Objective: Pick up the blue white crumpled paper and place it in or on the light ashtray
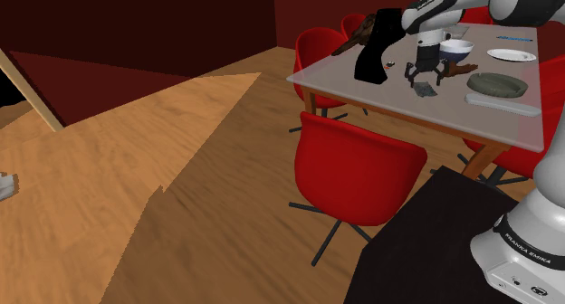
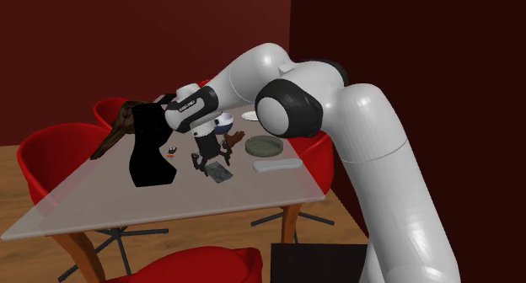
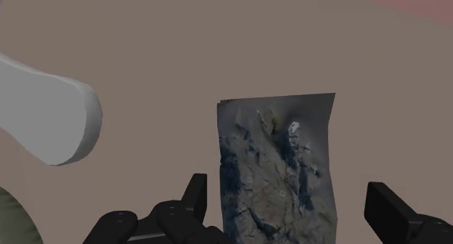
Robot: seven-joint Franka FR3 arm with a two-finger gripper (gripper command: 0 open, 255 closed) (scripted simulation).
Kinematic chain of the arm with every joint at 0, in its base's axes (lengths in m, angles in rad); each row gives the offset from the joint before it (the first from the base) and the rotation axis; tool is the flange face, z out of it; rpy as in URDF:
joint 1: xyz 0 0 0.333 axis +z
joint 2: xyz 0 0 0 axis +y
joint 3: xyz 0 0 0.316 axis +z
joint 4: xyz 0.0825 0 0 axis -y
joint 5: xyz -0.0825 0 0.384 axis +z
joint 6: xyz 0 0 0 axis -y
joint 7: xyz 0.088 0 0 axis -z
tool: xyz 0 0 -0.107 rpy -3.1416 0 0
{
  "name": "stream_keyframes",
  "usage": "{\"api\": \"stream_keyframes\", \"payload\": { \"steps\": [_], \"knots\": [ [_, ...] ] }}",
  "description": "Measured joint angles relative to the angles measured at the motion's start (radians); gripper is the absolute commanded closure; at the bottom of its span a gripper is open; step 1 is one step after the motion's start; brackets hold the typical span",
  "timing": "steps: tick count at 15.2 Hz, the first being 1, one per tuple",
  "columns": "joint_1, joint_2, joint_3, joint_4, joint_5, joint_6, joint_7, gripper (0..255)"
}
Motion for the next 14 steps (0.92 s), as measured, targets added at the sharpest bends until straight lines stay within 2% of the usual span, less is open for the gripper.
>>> {"api": "stream_keyframes", "payload": {
  "steps": [9,10,14],
  "knots": [
    [-0.001,0.008,0.001,-0.025,0.002,0.033,-0.001,0],
    [-0.001,0.008,0.001,-0.025,0.002,0.033,-0.001,255],
    [-0.001,0.005,0.000,-0.024,0.002,0.032,-0.001,255]
  ]
}}
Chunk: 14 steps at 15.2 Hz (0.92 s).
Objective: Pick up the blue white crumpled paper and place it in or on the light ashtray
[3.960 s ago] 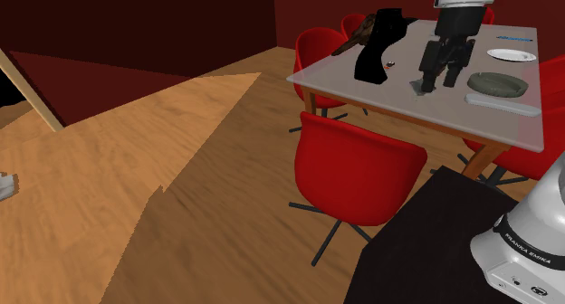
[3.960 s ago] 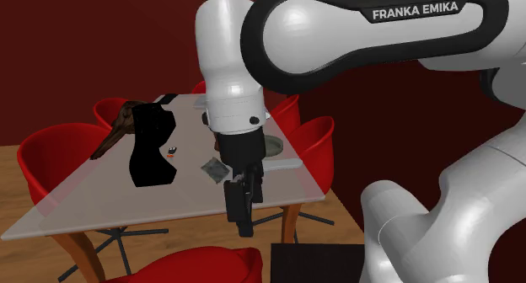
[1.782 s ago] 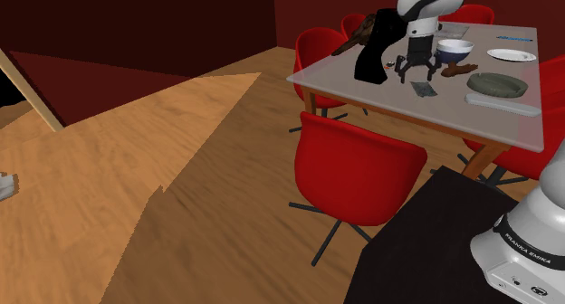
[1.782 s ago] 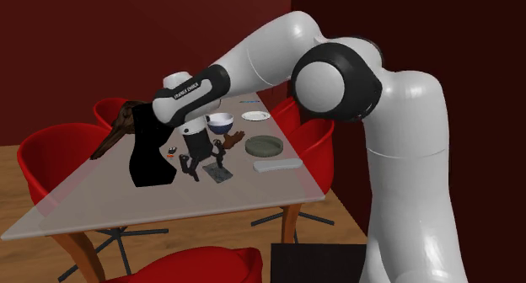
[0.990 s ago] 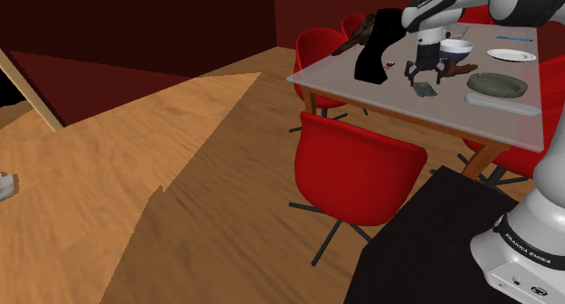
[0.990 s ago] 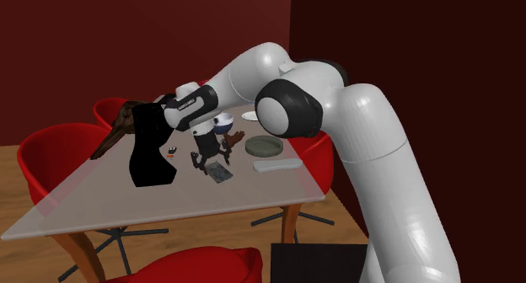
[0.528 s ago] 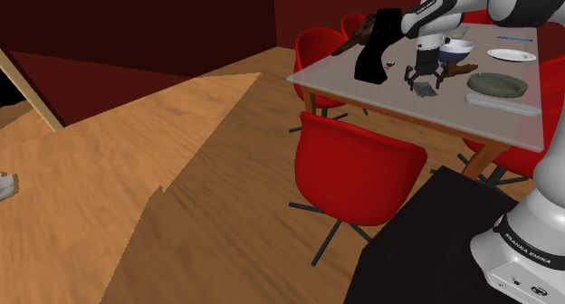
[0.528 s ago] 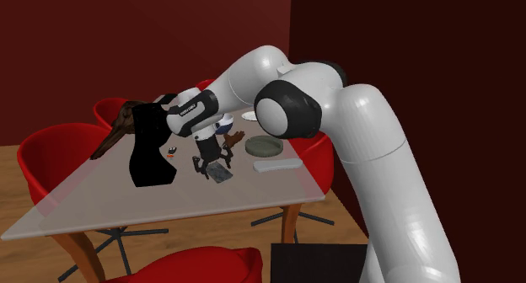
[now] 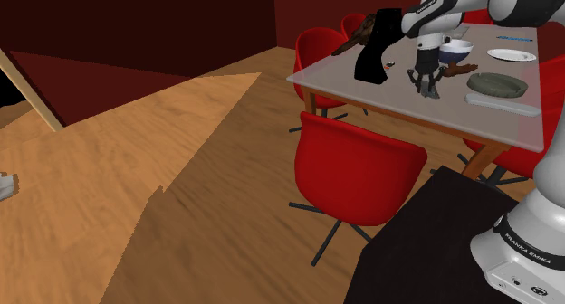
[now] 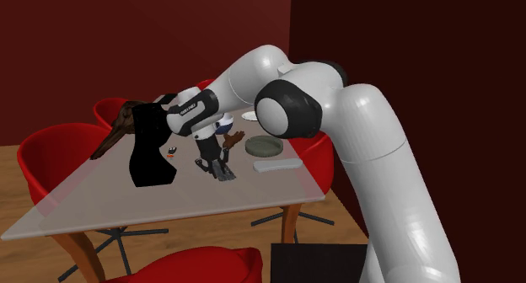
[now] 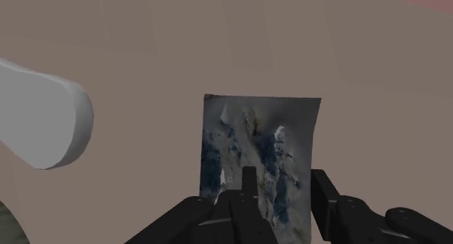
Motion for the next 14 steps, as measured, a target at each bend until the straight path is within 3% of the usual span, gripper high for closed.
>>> {"api": "stream_keyframes", "payload": {
  "steps": [6,14],
  "knots": [
    [0.001,-0.002,0.000,0.001,0.000,0.002,0.001,255],
    [0.001,-0.029,-0.006,0.048,-0.010,-0.076,-0.003,255]
  ]
}}
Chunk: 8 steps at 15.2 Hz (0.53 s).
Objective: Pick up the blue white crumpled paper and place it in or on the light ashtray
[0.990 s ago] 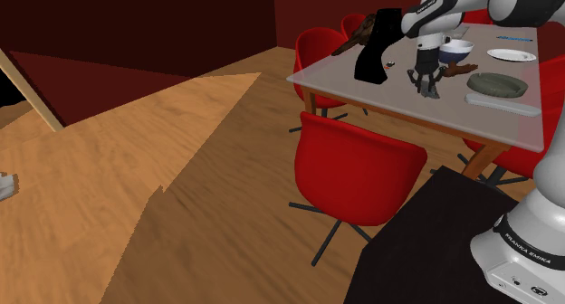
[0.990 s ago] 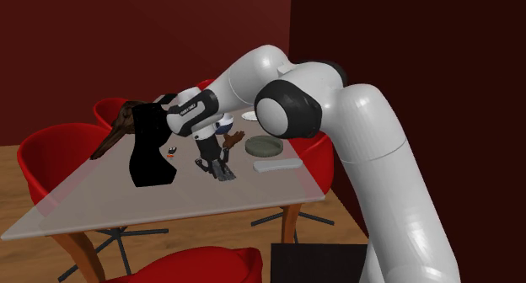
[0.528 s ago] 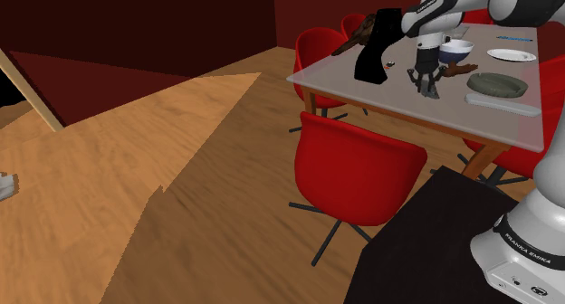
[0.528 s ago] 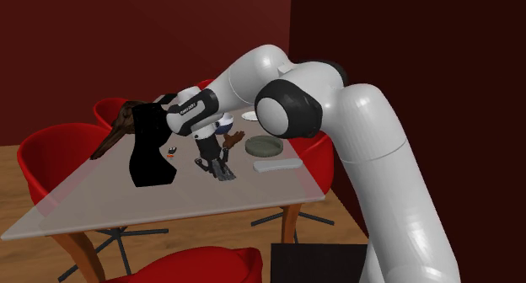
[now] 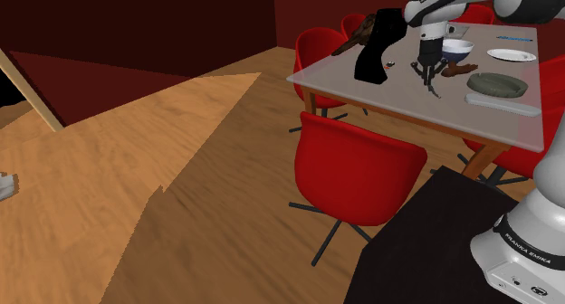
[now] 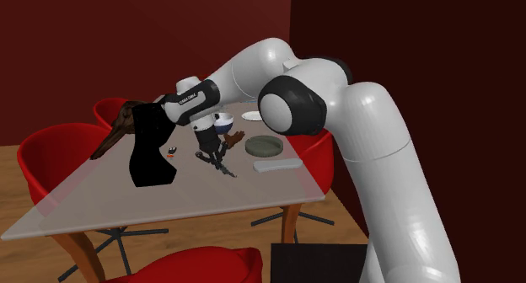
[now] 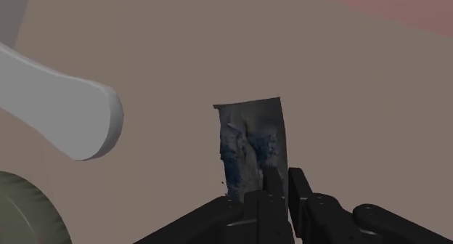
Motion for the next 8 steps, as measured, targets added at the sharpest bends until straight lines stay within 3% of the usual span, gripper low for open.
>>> {"api": "stream_keyframes", "payload": {
  "steps": [8],
  "knots": [
    [0.002,-0.030,-0.005,0.066,-0.010,-0.095,-0.001,255]
  ]
}}
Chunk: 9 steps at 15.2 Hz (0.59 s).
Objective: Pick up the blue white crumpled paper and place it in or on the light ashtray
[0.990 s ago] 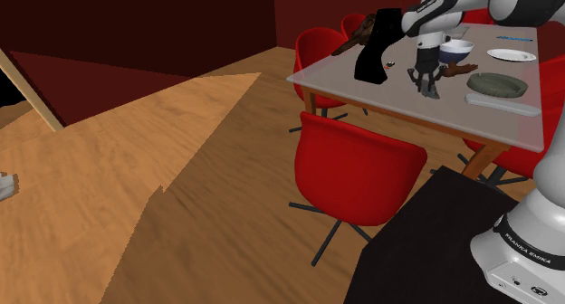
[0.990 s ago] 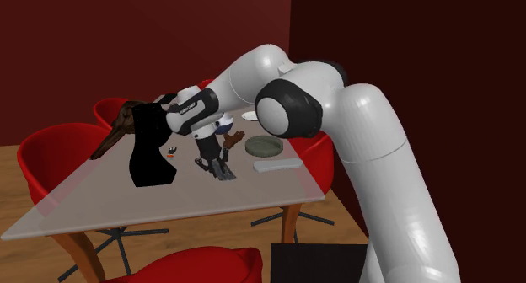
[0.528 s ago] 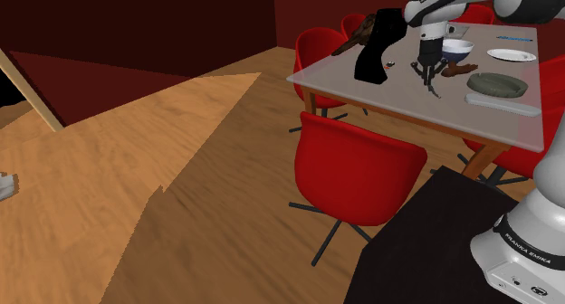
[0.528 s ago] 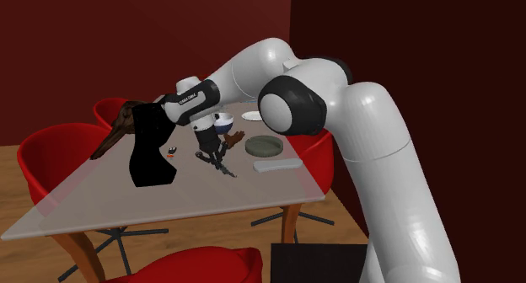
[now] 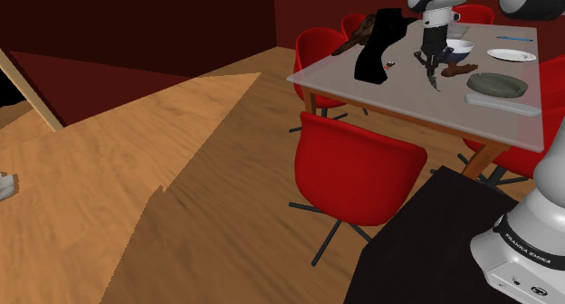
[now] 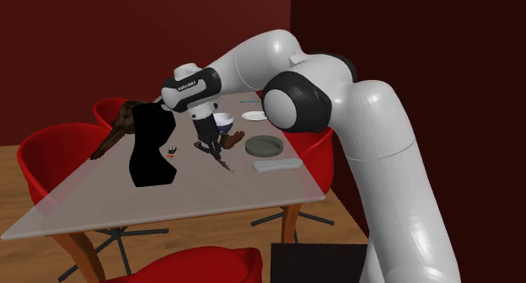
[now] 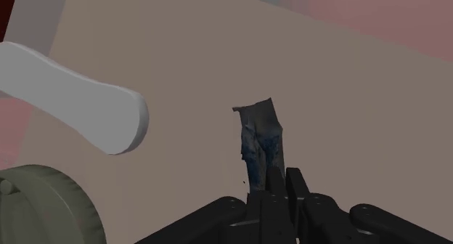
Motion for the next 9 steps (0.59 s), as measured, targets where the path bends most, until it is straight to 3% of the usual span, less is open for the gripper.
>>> {"api": "stream_keyframes", "payload": {
  "steps": [4,9],
  "knots": [
    [-0.011,-0.002,-0.005,0.042,-0.002,-0.043,-0.015,255],
    [-0.078,0.007,-0.033,0.045,-0.007,-0.029,-0.104,255]
  ]
}}
